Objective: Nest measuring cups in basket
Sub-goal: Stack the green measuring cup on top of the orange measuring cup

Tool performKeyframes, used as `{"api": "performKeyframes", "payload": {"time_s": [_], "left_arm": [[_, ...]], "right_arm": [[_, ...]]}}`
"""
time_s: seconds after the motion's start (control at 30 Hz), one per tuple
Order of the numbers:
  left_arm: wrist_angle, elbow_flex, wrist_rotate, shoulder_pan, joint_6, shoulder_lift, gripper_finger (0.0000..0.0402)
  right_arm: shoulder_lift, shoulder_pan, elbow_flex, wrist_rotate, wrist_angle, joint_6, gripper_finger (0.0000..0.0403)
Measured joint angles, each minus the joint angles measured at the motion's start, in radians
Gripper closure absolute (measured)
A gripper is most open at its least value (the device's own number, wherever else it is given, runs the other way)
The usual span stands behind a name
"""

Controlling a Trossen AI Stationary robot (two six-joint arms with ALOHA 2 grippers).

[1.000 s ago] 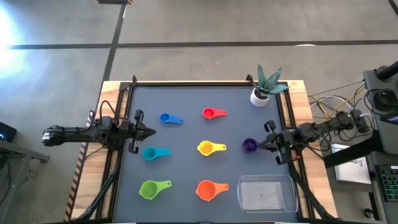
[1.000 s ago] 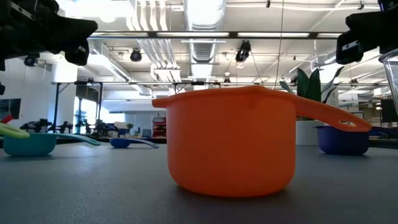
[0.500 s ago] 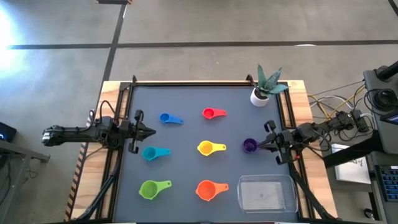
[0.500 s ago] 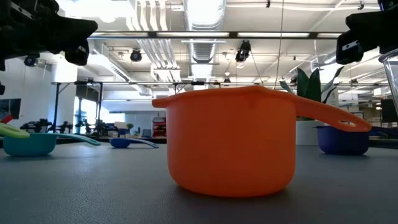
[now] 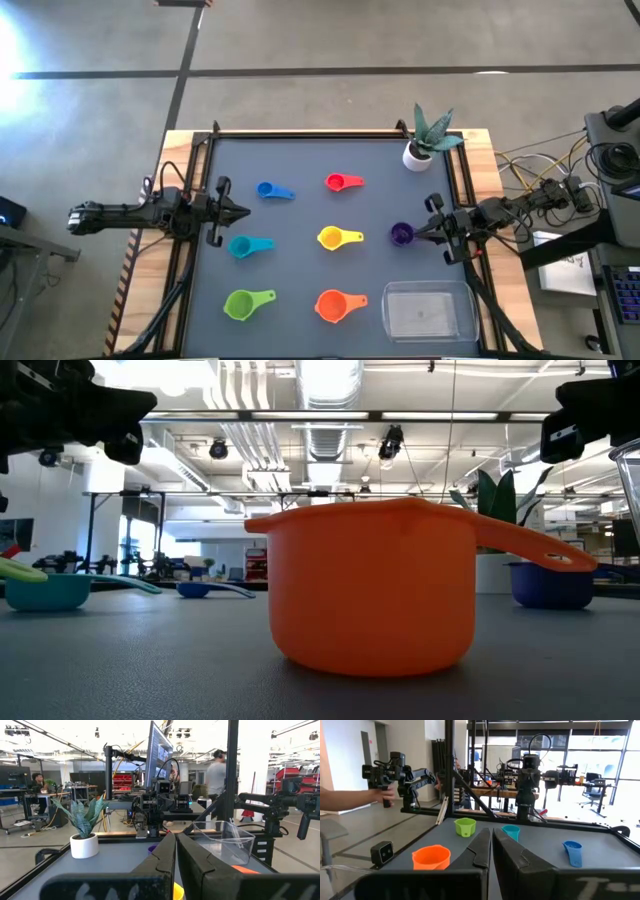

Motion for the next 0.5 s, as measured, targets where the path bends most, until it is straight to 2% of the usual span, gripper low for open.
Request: {"api": "performKeyframes", "payload": {"time_s": [0.5], "left_arm": [[0.047,0.015,-0.026,0.000,-0.011,0.003,0.0402]], "right_arm": [[0.000,0.000,0.000,0.000,0.000,0.000,0.0394]]}}
